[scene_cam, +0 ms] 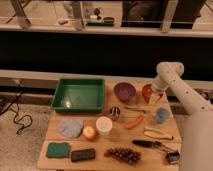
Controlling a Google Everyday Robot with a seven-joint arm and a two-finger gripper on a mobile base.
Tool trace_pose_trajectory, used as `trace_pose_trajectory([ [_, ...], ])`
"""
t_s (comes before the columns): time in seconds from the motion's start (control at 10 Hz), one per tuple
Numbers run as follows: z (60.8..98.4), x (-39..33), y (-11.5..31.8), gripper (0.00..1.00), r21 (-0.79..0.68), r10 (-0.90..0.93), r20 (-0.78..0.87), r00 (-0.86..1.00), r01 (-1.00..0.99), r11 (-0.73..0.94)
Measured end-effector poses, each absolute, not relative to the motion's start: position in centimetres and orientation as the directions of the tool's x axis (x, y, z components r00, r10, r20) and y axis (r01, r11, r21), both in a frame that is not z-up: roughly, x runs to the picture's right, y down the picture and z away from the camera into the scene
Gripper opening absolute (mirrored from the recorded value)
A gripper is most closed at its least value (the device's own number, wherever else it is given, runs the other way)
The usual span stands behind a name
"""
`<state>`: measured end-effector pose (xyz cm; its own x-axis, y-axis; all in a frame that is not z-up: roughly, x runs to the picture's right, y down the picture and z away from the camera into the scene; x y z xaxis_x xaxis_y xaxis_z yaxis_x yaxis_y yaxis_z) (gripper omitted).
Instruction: Stack bowls on top of each other
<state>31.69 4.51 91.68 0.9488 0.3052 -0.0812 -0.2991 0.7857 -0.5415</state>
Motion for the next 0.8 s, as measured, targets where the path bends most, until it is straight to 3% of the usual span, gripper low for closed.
trace_pose_trajectory([
  [0.5,91.81,31.52,5.21,0.79,-0.580,0.350,-0.051,0.935,-0.313,0.752],
  [0.7,91.55,31.49,5.18,0.62,-0.571,0.350,-0.038,0.936,-0.308,0.761],
  [0.8,91.47,31.48,5.18,0.59,-0.568,0.350,-0.033,0.936,-0.306,0.764],
])
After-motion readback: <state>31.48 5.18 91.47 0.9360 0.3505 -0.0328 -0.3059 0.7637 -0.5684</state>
